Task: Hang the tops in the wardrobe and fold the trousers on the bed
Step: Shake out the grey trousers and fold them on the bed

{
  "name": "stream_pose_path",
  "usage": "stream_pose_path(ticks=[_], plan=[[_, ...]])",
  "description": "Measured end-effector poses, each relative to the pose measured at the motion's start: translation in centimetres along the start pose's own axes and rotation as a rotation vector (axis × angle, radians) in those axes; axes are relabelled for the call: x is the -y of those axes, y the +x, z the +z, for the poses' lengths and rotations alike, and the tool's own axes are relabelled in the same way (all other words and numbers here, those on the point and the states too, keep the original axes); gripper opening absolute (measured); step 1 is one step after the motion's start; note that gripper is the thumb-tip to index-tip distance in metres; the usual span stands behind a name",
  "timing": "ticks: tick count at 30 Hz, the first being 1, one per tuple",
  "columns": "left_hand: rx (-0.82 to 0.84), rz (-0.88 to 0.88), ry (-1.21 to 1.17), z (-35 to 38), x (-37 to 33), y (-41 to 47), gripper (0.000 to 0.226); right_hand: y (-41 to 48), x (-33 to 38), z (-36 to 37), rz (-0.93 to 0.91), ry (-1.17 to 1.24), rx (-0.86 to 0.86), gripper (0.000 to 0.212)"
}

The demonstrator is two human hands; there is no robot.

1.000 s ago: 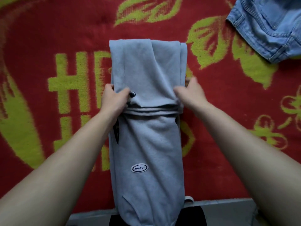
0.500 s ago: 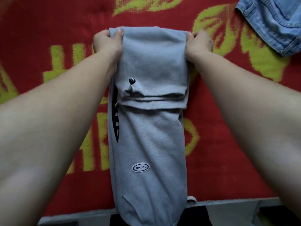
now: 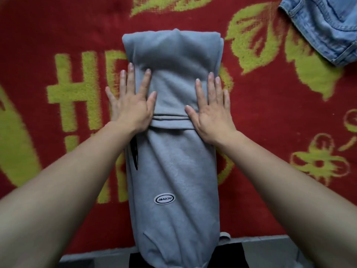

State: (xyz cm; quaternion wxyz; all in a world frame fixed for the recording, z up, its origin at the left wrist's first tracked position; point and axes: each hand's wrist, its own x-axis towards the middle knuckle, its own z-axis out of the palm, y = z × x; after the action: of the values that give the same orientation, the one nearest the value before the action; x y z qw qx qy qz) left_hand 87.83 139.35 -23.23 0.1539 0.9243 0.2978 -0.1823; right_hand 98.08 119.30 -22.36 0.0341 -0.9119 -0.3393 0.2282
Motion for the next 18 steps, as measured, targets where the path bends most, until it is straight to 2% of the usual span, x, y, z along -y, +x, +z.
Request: stream_pose_path(ticks=[4, 6, 9, 12, 13, 16, 18], plan=[[0.05, 0.007, -0.016, -0.4, -0.4, 0.1, 0.061, 0.8, -0.3, -0.1, 0.007, 0.07, 0.055, 0.078], [-0.012, 0.02, -0.104, -1.7, 0.0, -0.5, 0.065, 0.5, -0.4, -1.4, 0.012, 0.217, -0.015, 0.079], [-0.172, -0.084, -0.503, -4.3, -0.4, 1.2, 0.077, 2.6, -0.7, -4.4, 0.169, 0.582, -0.259, 0.083], [-0.144, -0.349, -0.936, -6.6, -1.5, 4.4, 0.071, 6.6, -1.1, -7.2, 0.44, 0.918, -0.205, 0.089], [-0.113, -0.398, -1.015, -7.1, -1.8, 5.1, 0.065, 7.3, -1.2, -7.8, 0.483, 1.0, -0.144, 0.08], [-0.028, -0.48, -1.179, -7.3, -2.3, 6.0, 0.054, 8.4, -1.4, -8.3, 0.51, 1.216, 0.037, 0.032], [0.036, -0.492, -1.262, -7.9, -2.2, 6.1, 0.048, 8.5, -1.4, -9.0, 0.512, 1.301, 0.107, 0.026]])
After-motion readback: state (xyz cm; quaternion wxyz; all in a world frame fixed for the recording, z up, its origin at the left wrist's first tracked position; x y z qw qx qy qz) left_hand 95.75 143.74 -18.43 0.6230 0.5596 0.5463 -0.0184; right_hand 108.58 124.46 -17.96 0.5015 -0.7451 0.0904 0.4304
